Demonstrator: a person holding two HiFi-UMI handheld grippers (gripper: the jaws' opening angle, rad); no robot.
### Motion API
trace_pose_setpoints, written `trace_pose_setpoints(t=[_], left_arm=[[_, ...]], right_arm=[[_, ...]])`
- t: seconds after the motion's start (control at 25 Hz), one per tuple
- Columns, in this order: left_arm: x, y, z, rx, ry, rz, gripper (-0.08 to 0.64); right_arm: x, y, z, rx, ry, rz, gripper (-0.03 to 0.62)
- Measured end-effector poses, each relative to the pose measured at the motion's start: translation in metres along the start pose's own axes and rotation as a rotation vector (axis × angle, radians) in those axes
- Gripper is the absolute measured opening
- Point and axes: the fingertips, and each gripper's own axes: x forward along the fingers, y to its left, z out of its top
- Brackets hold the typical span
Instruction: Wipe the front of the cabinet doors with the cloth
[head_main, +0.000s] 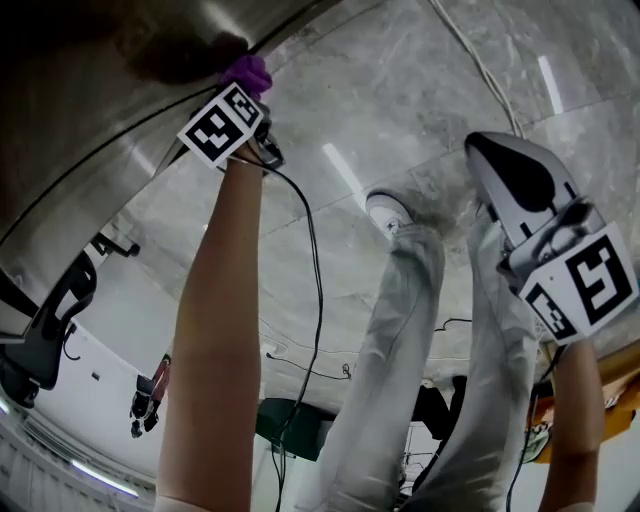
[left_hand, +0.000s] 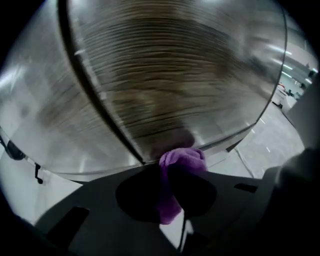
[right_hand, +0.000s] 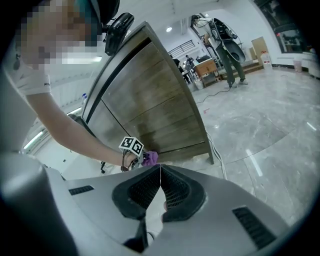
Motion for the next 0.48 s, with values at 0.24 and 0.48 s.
trace_pose_setpoints(t=[0.24, 0.48], left_arm=[[-0.010, 0.049, -0.014, -0.052, 0.002, 0.060, 0.058], [-0.057, 0.032, -0.021, -0.055, -0.072, -0.076, 0.058]], right_arm=[[0.019, 0.023, 0.006, -0.035, 0.015, 0.020, 0.028], [0.028, 0.054, 0.032, -0.065, 0.006, 0.032, 0.028]])
